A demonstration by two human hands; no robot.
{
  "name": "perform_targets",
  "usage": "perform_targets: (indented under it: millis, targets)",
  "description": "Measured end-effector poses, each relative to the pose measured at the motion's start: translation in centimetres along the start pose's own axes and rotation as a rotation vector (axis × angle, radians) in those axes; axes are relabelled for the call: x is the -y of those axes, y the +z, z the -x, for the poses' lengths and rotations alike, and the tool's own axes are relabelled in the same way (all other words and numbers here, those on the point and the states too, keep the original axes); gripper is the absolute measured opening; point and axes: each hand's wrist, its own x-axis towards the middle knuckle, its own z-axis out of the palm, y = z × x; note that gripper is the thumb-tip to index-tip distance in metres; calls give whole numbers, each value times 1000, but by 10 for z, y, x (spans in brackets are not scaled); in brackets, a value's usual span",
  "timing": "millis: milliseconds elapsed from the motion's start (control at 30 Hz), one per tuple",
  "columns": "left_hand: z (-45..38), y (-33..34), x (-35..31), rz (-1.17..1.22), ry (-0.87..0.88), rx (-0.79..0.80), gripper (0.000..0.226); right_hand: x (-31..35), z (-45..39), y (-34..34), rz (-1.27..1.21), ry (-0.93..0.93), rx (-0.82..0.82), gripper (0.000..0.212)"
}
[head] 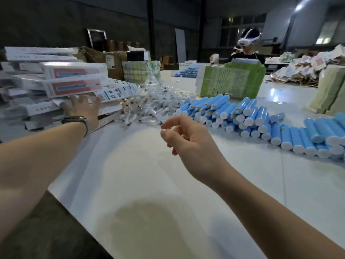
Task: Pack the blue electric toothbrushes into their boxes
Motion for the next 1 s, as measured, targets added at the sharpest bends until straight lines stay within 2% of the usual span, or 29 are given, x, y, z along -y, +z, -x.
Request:
perform_targets:
  millis: [167,333,433,567,633,733,800,867,933,1000]
  targets:
    - [8,3,7,39,189,-46,74,-2,-2,-6,28,12,-40,5]
    - [19,-9,18,157,244,-107,78,-3,-2,-7,67,14,-49,7]
    - [25,-15,24,127,285,-111,79,-4,-4,-10,60,25,-54,7]
    - [42,-33,28,55,329,-14,88,-7,-7,-18,48,38,-65,5]
    - [55,-54,24,60,337,56,73,-8,-9,-22,51,38,-80,6]
    - [81,-90,1,322,330,51,46,-7,-12,-31,47,31,-127,6]
    - [105,-105,-30,544,336,108,46,-6,-14,-39,52,34,-184,5]
    - [131,-111,-68,860,359,226,41,-7,-15,-49,56,45,-283,14]
    - [153,-113,-107,1287,356,390,32,-11,-17,-59,99,58,-405,18]
    - [172,-117,-144,1659,317,575,25,-13,-19,-72,169,95,-520,33]
